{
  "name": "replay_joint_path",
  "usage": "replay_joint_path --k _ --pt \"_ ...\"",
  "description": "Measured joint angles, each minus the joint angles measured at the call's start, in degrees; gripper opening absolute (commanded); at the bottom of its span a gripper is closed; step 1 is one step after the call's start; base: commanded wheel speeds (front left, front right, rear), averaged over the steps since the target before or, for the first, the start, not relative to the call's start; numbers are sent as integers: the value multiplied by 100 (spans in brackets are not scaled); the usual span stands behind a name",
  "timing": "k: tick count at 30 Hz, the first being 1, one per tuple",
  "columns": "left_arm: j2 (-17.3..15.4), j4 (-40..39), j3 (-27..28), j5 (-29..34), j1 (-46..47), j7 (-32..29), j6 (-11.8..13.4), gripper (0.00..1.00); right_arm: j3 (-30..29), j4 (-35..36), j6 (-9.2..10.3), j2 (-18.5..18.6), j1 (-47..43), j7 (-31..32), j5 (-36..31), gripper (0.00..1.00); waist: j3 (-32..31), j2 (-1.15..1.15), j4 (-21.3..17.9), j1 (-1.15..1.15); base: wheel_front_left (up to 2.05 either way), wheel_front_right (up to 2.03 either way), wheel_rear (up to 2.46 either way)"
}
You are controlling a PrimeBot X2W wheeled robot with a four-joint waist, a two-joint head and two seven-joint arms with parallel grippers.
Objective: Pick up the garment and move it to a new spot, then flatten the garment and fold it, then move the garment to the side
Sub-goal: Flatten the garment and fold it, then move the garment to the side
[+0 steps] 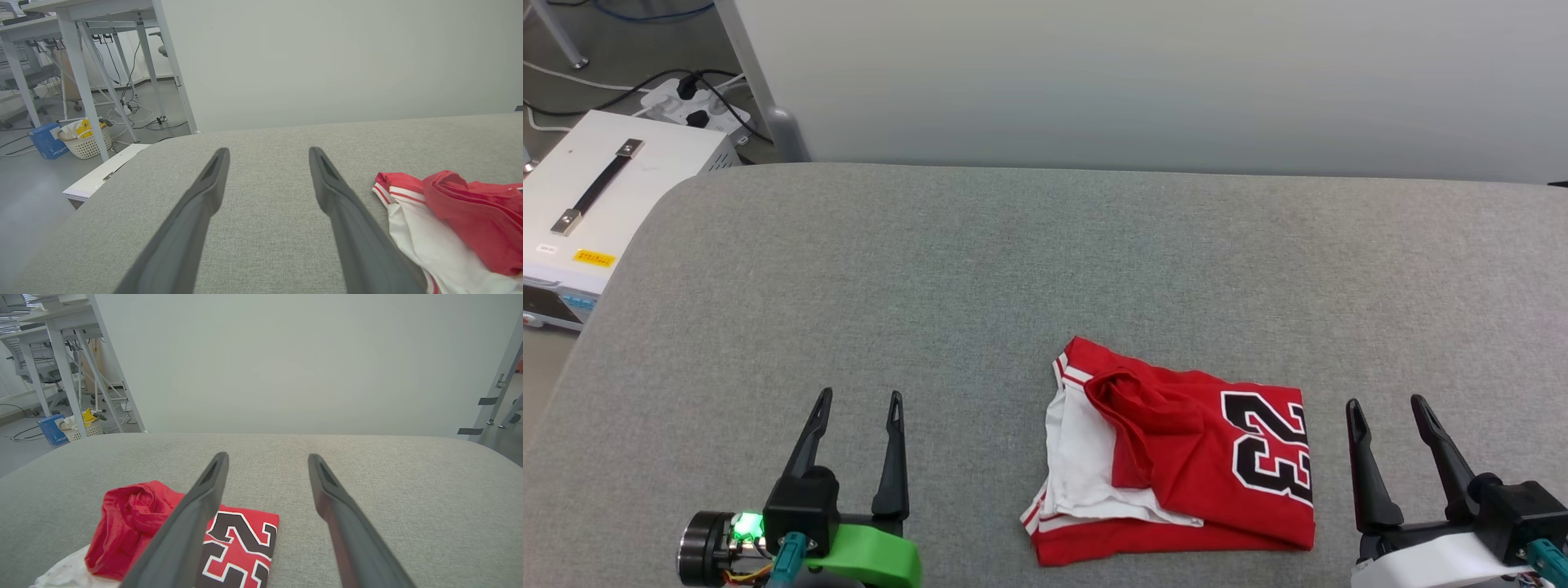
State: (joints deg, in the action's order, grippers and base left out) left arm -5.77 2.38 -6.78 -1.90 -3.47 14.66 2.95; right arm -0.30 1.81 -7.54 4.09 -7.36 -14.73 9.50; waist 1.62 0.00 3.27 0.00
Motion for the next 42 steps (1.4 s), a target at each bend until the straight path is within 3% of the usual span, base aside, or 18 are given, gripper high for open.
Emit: replay_joint_path --k 9,16,19,25,29,31,32,33,37,42 --pt "5 1 5 0 -1 0 -19 100 35 -69 0 145 48 0 -74 100 21 0 14 0 0 0 0" --pt "16 19 19 0 5 0 -24 100 -129 -169 0 896 927 3 246 100 90 0 -2 0 0 0 0" --pt "22 21 22 0 12 0 -26 100 151 -241 1 1524 1419 275 681 100 132 0 15 0 0 0 0" --pt "35 21 20 1 27 0 -47 100 843 -296 0 2679 2324 1845 2223 100 241 0 46 0 0 0 0" --pt "38 25 22 1 43 0 -67 100 1338 -355 0 3151 2619 3182 3326 100 320 0 72 0 0 0 0" --pt "38 26 23 1 63 0 -68 100 1490 -382 0 3241 2687 3734 3716 100 357 0 79 0 0 0 0" --pt "48 29 9 2 127 0 -68 100 1716 -553 0 3305 2702 4584 4245 100 420 0 99 0 0 0 0" --pt "54 29 1 2 152 0 -69 100 1761 -630 0 3305 2702 4809 4373 100 443 0 109 0 0 0 0" --pt "69 32 -30 11 232 0 -70 100 1930 -900 0 3282 2666 5417 4695 100 547 0 157 0 0 0 0" --pt "82 33 -40 18 331 0 -71 100 2111 -1212 0 3120 2523 5673 4888 100 710 0 216 0 0 0 0"
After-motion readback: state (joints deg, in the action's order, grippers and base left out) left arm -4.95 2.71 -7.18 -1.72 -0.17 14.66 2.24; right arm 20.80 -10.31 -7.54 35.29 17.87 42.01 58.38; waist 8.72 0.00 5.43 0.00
